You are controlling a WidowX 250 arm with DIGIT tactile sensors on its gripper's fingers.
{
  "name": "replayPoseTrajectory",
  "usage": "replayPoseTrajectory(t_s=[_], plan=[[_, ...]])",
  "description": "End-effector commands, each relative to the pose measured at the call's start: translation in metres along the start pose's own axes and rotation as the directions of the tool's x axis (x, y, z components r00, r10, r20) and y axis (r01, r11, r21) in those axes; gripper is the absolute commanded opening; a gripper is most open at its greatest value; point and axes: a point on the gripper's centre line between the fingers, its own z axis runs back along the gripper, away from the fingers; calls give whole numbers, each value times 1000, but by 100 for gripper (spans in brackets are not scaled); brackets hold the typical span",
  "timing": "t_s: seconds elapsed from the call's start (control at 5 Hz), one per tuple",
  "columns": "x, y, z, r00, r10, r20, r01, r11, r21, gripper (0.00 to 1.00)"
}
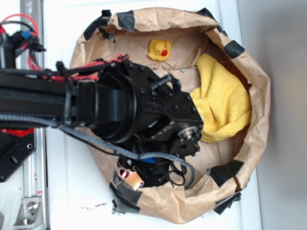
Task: Grab the green sponge.
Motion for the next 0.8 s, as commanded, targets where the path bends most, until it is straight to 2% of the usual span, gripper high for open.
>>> replayPoseTrajectory(t_s=[0.0, 0.2, 0.4, 0.6], plan=[[10, 32, 96, 953, -80, 293, 90, 996, -22, 0], [23, 50, 151, 922, -90, 377, 102, 995, -13, 0], [17, 40, 185, 876, -223, 428, 185, 974, 129, 0], [-9, 30, 205, 790, -385, 477, 236, 909, 343, 0]])
